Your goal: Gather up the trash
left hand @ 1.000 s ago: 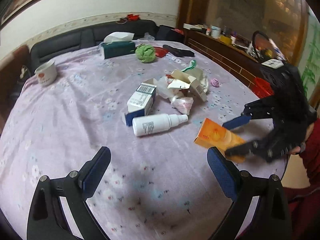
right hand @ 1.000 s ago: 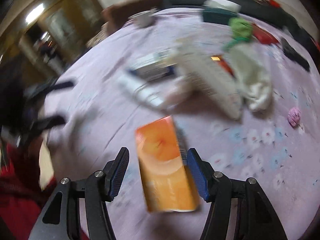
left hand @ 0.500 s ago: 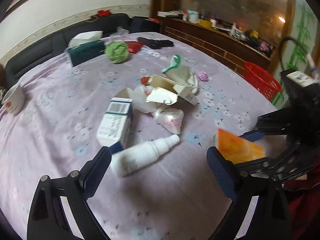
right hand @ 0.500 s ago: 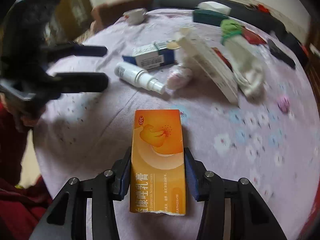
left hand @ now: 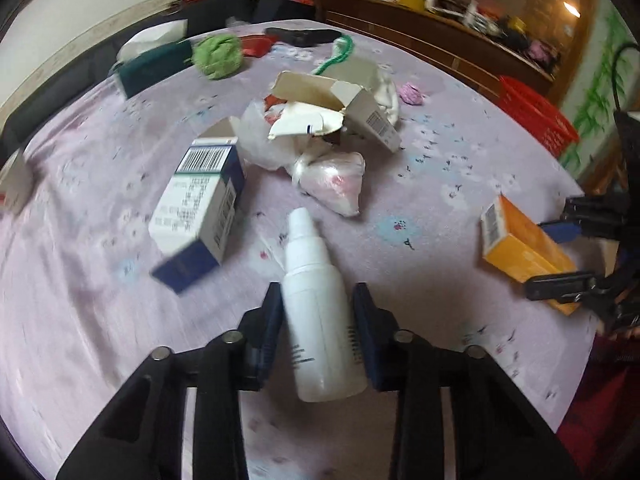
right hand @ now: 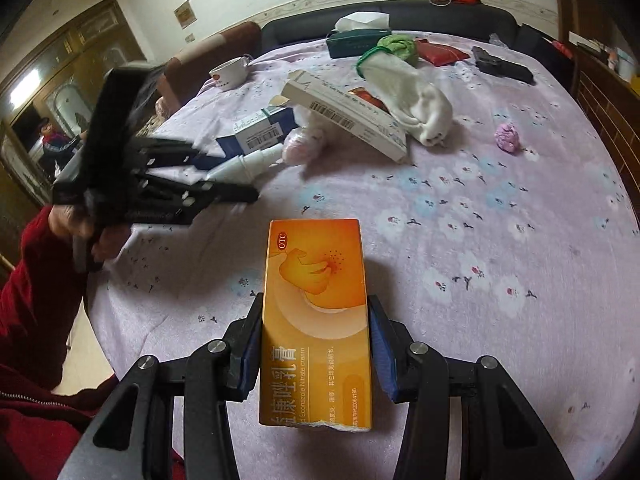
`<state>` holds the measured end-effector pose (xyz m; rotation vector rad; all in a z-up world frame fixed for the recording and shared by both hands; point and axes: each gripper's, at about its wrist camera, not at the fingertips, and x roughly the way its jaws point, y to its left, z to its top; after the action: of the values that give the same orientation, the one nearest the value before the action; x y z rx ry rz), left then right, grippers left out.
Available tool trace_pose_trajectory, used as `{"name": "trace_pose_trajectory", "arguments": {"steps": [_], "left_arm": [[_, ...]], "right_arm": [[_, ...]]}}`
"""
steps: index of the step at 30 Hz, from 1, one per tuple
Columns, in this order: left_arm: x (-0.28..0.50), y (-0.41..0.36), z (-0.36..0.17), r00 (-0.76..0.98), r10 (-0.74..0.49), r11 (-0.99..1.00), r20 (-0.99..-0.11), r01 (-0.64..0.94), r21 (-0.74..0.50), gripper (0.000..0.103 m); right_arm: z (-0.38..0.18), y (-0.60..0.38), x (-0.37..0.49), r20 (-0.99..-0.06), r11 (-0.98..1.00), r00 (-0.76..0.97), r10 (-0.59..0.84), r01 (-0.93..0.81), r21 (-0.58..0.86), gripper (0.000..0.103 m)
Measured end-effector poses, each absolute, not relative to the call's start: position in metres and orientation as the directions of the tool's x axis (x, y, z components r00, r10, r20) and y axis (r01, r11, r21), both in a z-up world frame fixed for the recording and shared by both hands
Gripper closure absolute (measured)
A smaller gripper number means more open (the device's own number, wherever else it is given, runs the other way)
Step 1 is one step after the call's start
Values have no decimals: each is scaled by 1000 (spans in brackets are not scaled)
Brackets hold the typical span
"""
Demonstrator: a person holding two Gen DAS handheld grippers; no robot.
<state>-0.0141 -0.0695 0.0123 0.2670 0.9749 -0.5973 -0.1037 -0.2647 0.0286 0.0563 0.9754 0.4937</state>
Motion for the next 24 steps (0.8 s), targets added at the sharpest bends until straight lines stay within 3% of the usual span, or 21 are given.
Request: {"name": "trace_pose_trajectory", "arguments": {"steps": [8, 17, 24], "left_arm": [[-33, -69, 16, 523, -315, 920, -792, 375, -118, 74], [-78, -73, 28, 678, -318, 943, -662, 301, -145, 74], [-80, -78, 31, 716, -279, 953, -640, 287, -96, 74]], "right_arm": [[31, -256, -98, -777, 932, 532, 336, -304, 196, 53], [35, -254, -97, -726, 972, 651, 221, -206, 111, 53], [35, -249, -96, -699, 981, 693, 178, -183, 69, 53]]}}
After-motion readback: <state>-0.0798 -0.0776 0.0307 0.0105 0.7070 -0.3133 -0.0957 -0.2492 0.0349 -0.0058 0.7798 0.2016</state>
